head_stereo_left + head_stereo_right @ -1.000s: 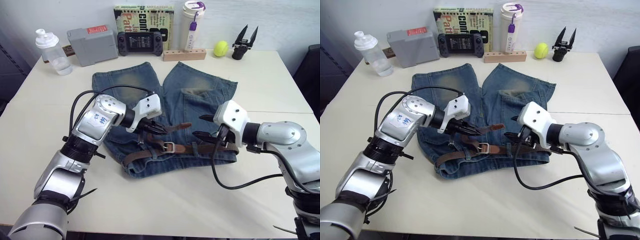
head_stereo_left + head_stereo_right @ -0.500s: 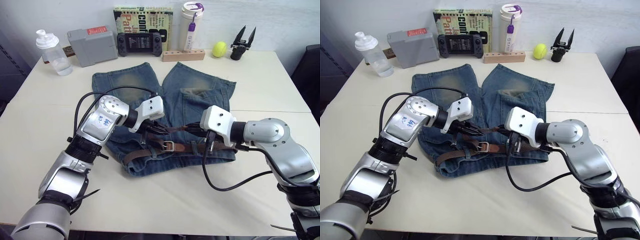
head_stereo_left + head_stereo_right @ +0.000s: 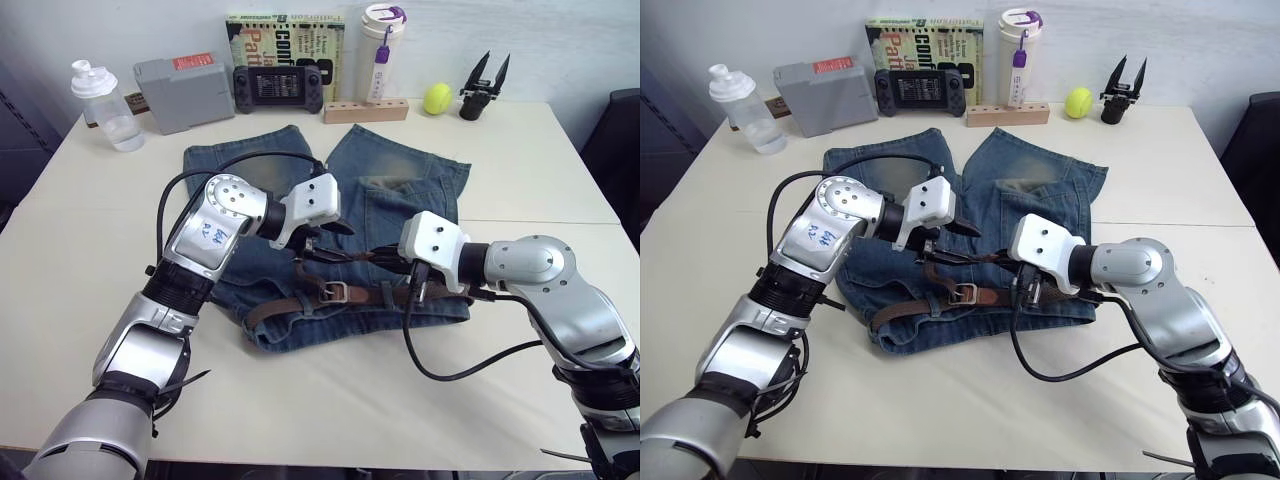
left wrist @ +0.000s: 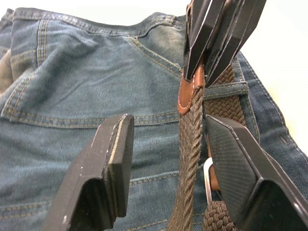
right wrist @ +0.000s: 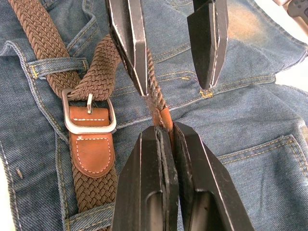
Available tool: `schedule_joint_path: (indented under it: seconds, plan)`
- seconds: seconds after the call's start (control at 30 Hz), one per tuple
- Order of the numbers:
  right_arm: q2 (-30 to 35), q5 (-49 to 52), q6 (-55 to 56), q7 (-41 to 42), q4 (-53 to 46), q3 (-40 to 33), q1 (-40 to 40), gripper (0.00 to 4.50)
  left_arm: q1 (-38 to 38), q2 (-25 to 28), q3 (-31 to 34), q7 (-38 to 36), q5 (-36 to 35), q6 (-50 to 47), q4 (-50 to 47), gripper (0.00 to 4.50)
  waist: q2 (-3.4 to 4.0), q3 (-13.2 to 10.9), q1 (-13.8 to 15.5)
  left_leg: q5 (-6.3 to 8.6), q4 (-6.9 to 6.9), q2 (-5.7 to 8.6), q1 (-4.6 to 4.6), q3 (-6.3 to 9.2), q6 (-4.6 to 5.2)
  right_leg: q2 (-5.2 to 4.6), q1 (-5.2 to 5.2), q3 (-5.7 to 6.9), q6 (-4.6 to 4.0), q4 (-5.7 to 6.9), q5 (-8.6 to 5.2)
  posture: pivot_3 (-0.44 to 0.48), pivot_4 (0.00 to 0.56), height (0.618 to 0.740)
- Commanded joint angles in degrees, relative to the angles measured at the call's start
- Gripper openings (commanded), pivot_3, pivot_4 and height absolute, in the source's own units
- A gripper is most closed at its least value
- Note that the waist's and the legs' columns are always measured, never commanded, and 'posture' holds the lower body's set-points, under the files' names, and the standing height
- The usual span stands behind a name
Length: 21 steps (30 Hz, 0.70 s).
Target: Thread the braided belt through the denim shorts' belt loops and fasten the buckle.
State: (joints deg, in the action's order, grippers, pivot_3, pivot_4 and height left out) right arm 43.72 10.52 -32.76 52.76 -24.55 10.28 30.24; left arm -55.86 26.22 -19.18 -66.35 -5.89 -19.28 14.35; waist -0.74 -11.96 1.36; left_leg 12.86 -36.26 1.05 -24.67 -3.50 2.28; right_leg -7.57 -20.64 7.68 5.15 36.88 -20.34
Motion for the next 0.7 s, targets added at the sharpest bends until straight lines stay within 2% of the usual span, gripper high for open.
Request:
schedule_joint_path:
  seconds: [0.03, 0.1, 0.23, 0.27, 0.6, 0.63, 0.67, 0.7]
  plan:
    - [-0.04, 0.27, 0.81, -0.18, -0.96, -0.9, 0.32, 0.0, -0.04, 0.07, 0.27, -1.55, -0.11, 1.25, -0.86, 2.45, 0.0, 0.0, 0.03, 0.0, -0.01, 0.0, 0.0, 0.0, 0.0, 0.0, 0.0, 0.0, 0.0, 0.0, 0.0, 0.0, 0.15, 0.697]
    - [-0.05, 0.28, 0.74, -0.28, -0.97, -0.96, 0.29, 0.0, 0.19, 0.18, -0.45, -2.41, 0.49, 2.27, -0.8, 1.91, 0.0, 0.0, 0.03, 0.0, -0.01, 0.01, -0.01, 0.0, 0.0, -0.01, 0.0, 0.0, 0.0, 0.01, 0.0, 0.0, 0.15, 0.697]
    - [-0.01, 0.27, 0.77, -0.46, -0.76, -1.09, 0.29, 0.0, 0.27, 0.15, -1.11, -3.28, 1.64, 4.39, 0.37, 0.17, 0.0, 0.0, 0.03, 0.0, -0.02, 0.01, -0.01, 0.0, 0.01, -0.01, 0.01, 0.01, 0.0, 0.06, 0.0, 0.0, 0.15, 0.697]
    - [-0.01, 0.26, 0.73, -0.58, -0.77, -1.17, 0.27, 0.0, 0.22, 0.2, -1.12, -3.53, 1.75, 4.66, 0.63, 0.06, 0.0, 0.0, 0.02, 0.0, -0.03, 0.01, -0.02, 0.0, 0.01, 0.0, 0.0, 0.01, 0.0, 0.06, 0.0, 0.0, 0.15, 0.697]
    - [-1.55, 2.69, -2.25, -3.11, -1.82, -3.85, -0.87, 0.0, -1.53, 0.46, -0.08, -2.95, 3.55, 9.98, 6.07, 0.06, 0.0, 0.0, 0.02, -0.01, -0.07, 0.0, -0.01, 0.02, 0.03, 0.0, 0.03, 0.03, 0.0, 0.15, 0.0, 0.0, 0.15, 0.697]
    - [-1.31, 2.88, -2.27, -2.72, -2.13, -3.74, -0.99, 0.8, -1.74, 0.65, -0.03, -2.73, 3.87, 10.84, 6.78, 0.0, 0.0, 0.0, 0.03, -0.01, -0.08, 0.0, -0.02, 0.03, 0.03, 0.0, 0.02, 0.04, 0.0, 0.15, 0.0, 0.0, 0.15, 0.697]
    - [-1.01, 2.88, -2.24, -2.4, -2.37, -3.53, -1.04, 1.07, -1.87, 0.75, 0.0, -2.64, 4.11, 11.46, 7.27, 0.0, 0.0, 0.0, 0.02, -0.01, -0.08, 0.02, -0.02, 0.03, 0.03, -0.01, 0.02, 0.03, 0.0, 0.15, 0.0, 0.0, 0.15, 0.697]
    - [-0.13, 3.1, -2.19, -1.77, -3.54, -3.72, -2.13, 1.61, -2.06, 1.31, 0.16, -2.22, 4.87, 13.22, 8.29, 0.0, 0.0, 0.0, -0.03, -0.01, -0.09, 0.02, -0.02, 0.02, 0.03, 0.0, 0.02, 0.04, 0.0, 0.16, 0.0, 0.0, 0.15, 0.697]
